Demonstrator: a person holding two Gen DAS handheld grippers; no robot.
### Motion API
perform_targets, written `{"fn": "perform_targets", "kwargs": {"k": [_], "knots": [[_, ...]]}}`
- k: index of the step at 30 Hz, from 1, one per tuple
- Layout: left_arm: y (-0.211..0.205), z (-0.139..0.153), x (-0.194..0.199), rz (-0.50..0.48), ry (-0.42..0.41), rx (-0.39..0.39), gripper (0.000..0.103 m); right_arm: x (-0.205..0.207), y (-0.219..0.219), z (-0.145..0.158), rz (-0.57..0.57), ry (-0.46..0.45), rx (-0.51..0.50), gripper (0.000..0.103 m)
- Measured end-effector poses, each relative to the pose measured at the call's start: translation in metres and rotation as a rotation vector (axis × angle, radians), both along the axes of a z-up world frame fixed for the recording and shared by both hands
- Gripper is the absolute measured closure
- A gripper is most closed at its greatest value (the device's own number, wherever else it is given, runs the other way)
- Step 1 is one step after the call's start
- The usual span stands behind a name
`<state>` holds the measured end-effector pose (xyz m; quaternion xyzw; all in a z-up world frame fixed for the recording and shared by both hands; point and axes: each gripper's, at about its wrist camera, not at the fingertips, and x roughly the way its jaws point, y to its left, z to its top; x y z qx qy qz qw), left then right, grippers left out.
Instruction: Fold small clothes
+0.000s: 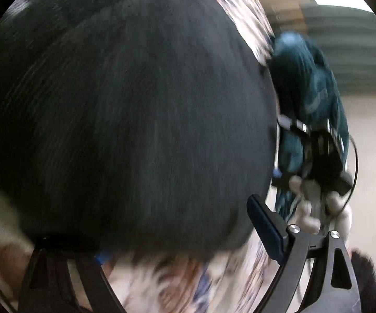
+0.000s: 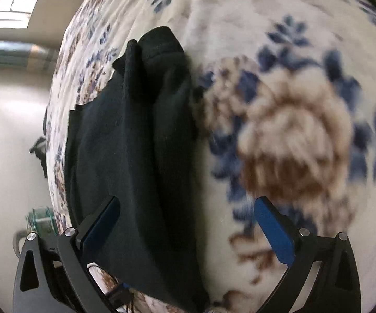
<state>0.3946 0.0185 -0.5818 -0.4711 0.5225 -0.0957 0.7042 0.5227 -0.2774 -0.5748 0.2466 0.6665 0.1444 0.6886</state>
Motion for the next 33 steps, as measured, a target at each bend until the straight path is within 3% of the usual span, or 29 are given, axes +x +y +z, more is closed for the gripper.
{"fn": "perform_targets", "kwargs": {"k": [6, 7, 8, 9, 10, 12, 15, 18, 21, 24, 26, 27, 29, 30, 33], "knots": [[0.02, -0.005, 0.009, 0.23, 0.078, -0.139, 0.014, 0.051, 0.022, -0.017, 0.053, 0.016, 0.088, 0.0], [0.022, -0.005, 0.007, 0.275, 0.078, -0.138, 0.031, 0.058, 0.027, -0.024, 0.047, 0.032, 0.121, 0.0], [0.024, -0.005, 0.007, 0.305, 0.077, -0.13, 0.073, 0.063, 0.031, -0.029, 0.036, 0.039, 0.143, 0.0], [0.026, -0.004, 0.007, 0.325, 0.064, -0.131, 0.08, 0.065, 0.034, -0.031, 0.019, 0.034, 0.157, 0.001], [0.026, 0.001, 0.013, 0.308, 0.049, -0.111, 0.08, 0.068, 0.038, -0.033, 0.005, 0.015, 0.158, 0.02], [0.025, 0.019, 0.026, 0.229, 0.009, -0.024, 0.08, 0.067, 0.046, -0.033, 0.0, -0.014, 0.085, 0.069], [0.036, 0.039, 0.034, 0.114, -0.003, 0.025, 0.08, 0.051, 0.041, -0.025, -0.072, -0.029, 0.12, 0.077], [0.062, 0.057, 0.04, 0.021, -0.022, 0.031, 0.08, 0.014, 0.03, -0.012, -0.138, -0.031, 0.151, 0.079], [0.088, 0.065, 0.048, -0.066, -0.011, -0.004, 0.08, -0.053, 0.028, -0.001, -0.233, 0.005, 0.186, 0.079], [0.102, 0.056, 0.03, -0.173, 0.017, -0.033, 0.08, -0.127, 0.049, 0.012, -0.278, 0.064, 0.187, 0.079], [0.103, 0.043, 0.031, -0.262, 0.057, -0.002, 0.069, -0.161, 0.066, 0.014, -0.274, 0.116, 0.161, 0.078], [0.103, 0.035, 0.03, -0.28, 0.077, 0.0, 0.064, -0.172, 0.073, 0.01, -0.261, 0.146, 0.148, 0.073], [0.104, 0.023, 0.029, -0.275, 0.125, 0.023, 0.042, -0.181, 0.074, -0.001, -0.224, 0.203, 0.072, 0.06], [0.105, 0.022, 0.025, -0.265, 0.125, 0.013, 0.042, -0.182, 0.069, -0.002, -0.221, 0.215, 0.044, 0.053], [0.1, 0.022, 0.02, -0.227, 0.096, 0.025, 0.041, -0.185, 0.036, 0.011, -0.287, 0.18, 0.048, 0.01]]}}
